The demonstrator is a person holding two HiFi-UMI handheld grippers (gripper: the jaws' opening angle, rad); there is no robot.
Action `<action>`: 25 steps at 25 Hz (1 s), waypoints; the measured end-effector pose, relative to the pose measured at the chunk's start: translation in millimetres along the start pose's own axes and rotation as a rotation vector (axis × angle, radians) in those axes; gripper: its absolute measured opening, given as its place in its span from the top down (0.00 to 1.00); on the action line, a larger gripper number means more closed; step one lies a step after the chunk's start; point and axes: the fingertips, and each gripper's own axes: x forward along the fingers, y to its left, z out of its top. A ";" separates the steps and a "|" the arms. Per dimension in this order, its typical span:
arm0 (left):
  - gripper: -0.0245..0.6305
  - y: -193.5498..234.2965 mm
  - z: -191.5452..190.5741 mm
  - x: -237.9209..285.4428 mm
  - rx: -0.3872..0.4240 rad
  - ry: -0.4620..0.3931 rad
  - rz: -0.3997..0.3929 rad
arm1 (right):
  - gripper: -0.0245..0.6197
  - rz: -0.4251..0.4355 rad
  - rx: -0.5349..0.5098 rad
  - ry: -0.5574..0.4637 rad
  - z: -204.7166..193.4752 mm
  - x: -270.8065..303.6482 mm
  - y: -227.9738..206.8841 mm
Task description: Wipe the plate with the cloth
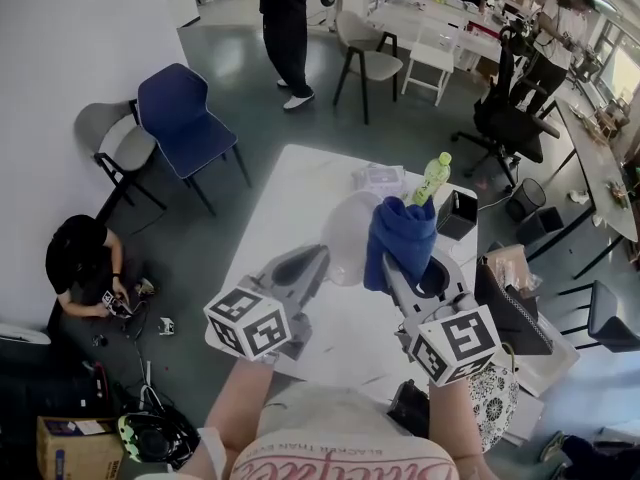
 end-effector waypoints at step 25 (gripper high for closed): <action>0.95 5.6 -0.3 -5.6 -0.037 -0.005 -0.001 | 0.77 -0.016 -0.060 0.199 -73.1 24.0 3.1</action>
